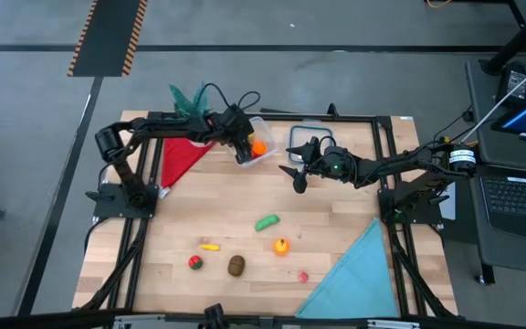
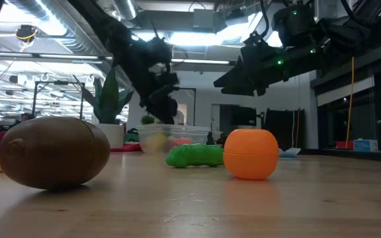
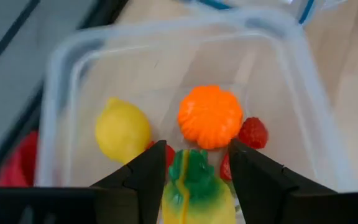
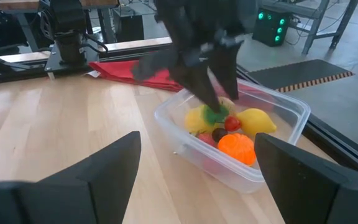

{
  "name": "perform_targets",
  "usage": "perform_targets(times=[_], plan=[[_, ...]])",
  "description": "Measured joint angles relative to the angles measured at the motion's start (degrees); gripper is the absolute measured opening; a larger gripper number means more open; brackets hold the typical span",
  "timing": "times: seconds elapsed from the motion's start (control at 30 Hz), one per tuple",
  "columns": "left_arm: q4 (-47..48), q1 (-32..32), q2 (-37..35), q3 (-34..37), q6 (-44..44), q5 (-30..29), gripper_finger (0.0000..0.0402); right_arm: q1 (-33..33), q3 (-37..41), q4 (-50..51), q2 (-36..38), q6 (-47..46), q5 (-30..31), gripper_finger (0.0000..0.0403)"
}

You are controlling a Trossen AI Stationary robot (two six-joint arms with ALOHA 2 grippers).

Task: Pick and placing Produce into tupperware
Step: Put the pineapple into the transparent bin, then put the corn into the transparent bin

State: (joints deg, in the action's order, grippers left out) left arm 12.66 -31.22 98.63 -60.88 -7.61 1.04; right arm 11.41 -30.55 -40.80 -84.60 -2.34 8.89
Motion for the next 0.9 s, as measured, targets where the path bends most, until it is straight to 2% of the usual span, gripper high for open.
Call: perform_targets(times=[0.13,0.37,0.63,0.77,0.9], plan=[[-0.4,0.0,-4.5,0.0,2.7,0.0,0.0160,0.0,0.0,-0.1,0.0,2.2,0.0,0.0316],[-0.7,3.0,-15.2,1.8,2.1,0.1,0.0140,-0.2,0.0,-1.9,0.0,4.2,0.0,0.0316],[-11.9,11.3,-28.4,13.7,1.5,0.0,0.0119,-0.8,0.0,-3.1,0.0,4.3,-0.3,0.0316],[-16.3,15.7,-35.2,20.8,3.5,-0.2,0.0111,-1.9,0.0,-5.1,0.0,4.4,-4.5,0.0316],[-20.9,21.2,-41.6,27.0,3.5,-1.7,0.0104,-3.9,0.0,-5.4,0.0,6.8,-4.7,0.0316]])
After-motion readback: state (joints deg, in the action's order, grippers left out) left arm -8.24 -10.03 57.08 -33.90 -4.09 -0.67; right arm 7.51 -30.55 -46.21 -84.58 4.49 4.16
